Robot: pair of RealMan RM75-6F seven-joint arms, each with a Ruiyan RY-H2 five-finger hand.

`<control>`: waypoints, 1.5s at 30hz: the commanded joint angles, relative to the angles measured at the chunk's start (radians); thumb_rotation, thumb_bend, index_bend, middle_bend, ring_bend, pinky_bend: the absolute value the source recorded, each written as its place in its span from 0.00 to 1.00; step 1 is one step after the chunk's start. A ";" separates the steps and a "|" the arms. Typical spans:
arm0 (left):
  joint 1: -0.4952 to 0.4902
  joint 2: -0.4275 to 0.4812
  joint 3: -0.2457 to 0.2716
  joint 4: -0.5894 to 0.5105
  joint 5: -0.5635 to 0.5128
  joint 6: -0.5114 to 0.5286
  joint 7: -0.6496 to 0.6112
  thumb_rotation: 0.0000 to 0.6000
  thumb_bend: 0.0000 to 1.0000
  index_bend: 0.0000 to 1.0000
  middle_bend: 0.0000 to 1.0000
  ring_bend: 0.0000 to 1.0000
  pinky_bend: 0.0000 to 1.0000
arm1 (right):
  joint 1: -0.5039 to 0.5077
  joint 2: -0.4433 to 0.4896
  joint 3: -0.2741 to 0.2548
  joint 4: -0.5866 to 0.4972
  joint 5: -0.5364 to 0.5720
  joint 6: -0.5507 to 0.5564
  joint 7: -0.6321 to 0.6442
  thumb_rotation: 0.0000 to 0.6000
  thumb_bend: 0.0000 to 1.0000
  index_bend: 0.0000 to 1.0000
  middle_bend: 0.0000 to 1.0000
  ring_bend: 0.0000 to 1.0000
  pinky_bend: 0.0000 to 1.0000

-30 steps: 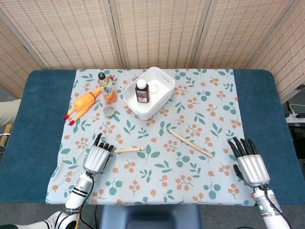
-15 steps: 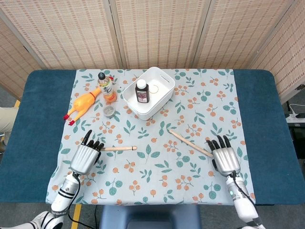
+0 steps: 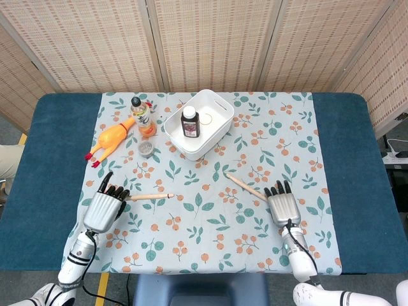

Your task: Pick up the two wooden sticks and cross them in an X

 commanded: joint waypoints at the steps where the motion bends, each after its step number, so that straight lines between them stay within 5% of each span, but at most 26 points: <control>1: 0.000 0.002 0.000 0.002 0.002 -0.001 -0.003 1.00 0.54 0.85 0.92 0.51 0.15 | 0.021 -0.017 0.006 0.012 0.025 0.014 -0.013 1.00 0.37 0.22 0.23 0.00 0.00; 12: -0.001 -0.005 0.001 0.017 0.012 -0.005 -0.012 1.00 0.54 0.85 0.92 0.51 0.15 | 0.068 -0.030 -0.019 0.017 0.100 0.036 -0.068 1.00 0.37 0.28 0.29 0.01 0.00; 24: 0.004 -0.002 0.000 0.012 0.021 0.006 -0.016 1.00 0.54 0.85 0.92 0.51 0.15 | 0.105 -0.052 -0.046 0.030 0.139 0.081 -0.117 1.00 0.37 0.46 0.40 0.16 0.00; 33: 0.008 0.001 0.000 0.009 0.025 0.010 -0.018 1.00 0.54 0.85 0.92 0.51 0.15 | 0.130 -0.037 -0.066 0.012 0.209 0.087 -0.180 1.00 0.37 0.37 0.41 0.16 0.00; 38: 0.010 0.002 -0.001 0.010 0.023 0.007 -0.017 1.00 0.54 0.85 0.92 0.51 0.15 | 0.137 -0.044 -0.073 0.014 0.209 0.101 -0.173 1.00 0.37 0.41 0.41 0.17 0.00; 45: 0.010 0.001 -0.002 0.012 0.022 0.003 -0.014 1.00 0.54 0.85 0.92 0.51 0.15 | 0.143 -0.060 -0.091 0.037 0.195 0.114 -0.166 1.00 0.37 0.63 0.54 0.32 0.00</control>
